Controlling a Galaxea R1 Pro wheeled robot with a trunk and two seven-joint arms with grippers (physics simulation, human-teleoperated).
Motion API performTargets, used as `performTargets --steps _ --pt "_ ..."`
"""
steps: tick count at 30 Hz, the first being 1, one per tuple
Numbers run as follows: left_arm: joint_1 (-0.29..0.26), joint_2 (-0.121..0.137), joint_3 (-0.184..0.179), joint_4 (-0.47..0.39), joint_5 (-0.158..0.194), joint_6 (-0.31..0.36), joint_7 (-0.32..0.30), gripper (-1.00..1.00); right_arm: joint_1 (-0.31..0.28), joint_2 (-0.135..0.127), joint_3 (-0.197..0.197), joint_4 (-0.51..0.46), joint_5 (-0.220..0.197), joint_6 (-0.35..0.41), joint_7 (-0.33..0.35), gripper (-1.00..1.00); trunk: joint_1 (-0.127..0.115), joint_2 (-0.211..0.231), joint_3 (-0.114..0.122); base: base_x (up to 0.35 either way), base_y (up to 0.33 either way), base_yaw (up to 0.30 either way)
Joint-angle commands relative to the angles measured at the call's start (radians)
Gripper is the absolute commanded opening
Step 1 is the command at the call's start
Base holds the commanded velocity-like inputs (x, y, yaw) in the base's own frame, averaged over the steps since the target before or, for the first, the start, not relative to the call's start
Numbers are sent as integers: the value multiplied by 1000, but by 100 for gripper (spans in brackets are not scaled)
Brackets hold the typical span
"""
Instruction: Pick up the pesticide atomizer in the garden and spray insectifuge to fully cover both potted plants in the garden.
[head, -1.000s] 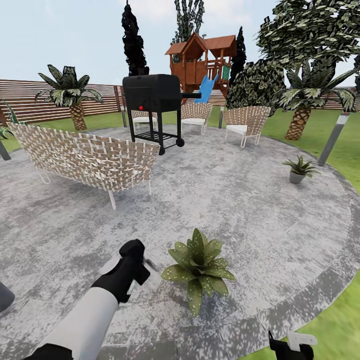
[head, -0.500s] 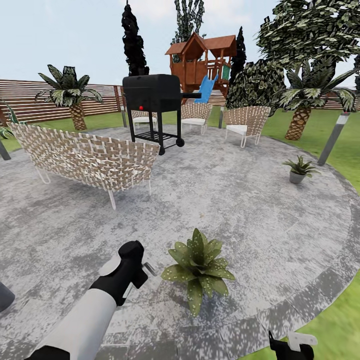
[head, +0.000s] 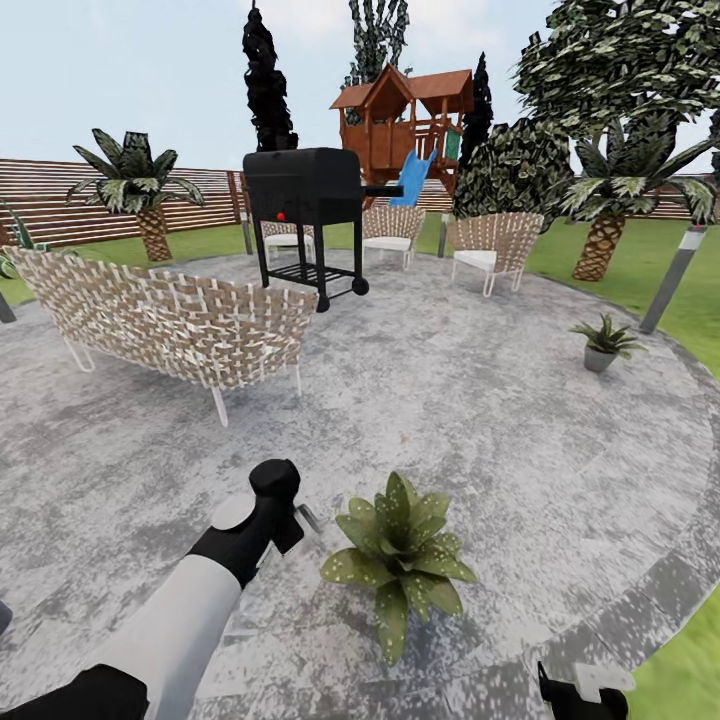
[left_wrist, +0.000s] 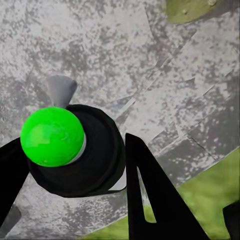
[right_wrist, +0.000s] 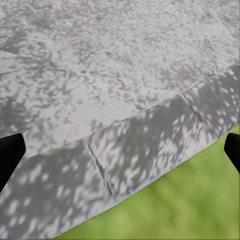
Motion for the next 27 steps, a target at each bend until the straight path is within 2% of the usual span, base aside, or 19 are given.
performTargets --steps 1,5,8,12,14,16,18,20,21,24,27 --pt "-1 0 0 -1 -19 6 -12 -100 0 0 9 0 -4 -1 -6 100 0 0 -1 328 0 0" --pt "-3 2 0 -1 -29 3 -48 -100 0 0 9 0 -4 -1 -5 100 0 0 -1 329 0 0" --pt "-5 3 -3 -3 -33 -1 -109 -100 -1 0 9 0 -4 -1 -5 100 0 0 -1 330 0 0" --pt "-12 3 -3 -4 -32 -2 -127 -100 -1 0 9 0 -4 -1 -6 100 0 0 -1 330 0 0" --pt "-32 3 -3 -4 -32 -3 -141 -100 -1 -1 9 0 -4 -1 -6 100 0 0 -1 331 0 0" --pt "-71 6 -5 -3 -34 -6 -213 -100 0 -3 9 0 -5 -1 -6 100 0 0 -1 322 0 0" --pt "-91 6 -27 -2 -57 -7 -275 -100 -1 -3 9 0 -5 -1 -6 100 0 0 -1 155 0 0" --pt "-94 4 -71 -2 -99 -8 -320 -100 -1 -11 9 0 -5 -1 -6 100 0 0 -1 51 0 0" --pt "-91 3 -98 -2 -119 -9 -346 -100 -1 -23 9 0 -5 -2 -6 100 0 0 -1 16 0 0" --pt "-90 4 -119 -1 -131 -9 -370 -100 -1 -50 9 0 -6 -2 -6 100 0 0 -1 5 0 0" --pt "-88 4 -122 -1 -132 -9 -375 -100 -1 -55 9 0 -6 -2 -6 100 0 0 -1 0 0 0"
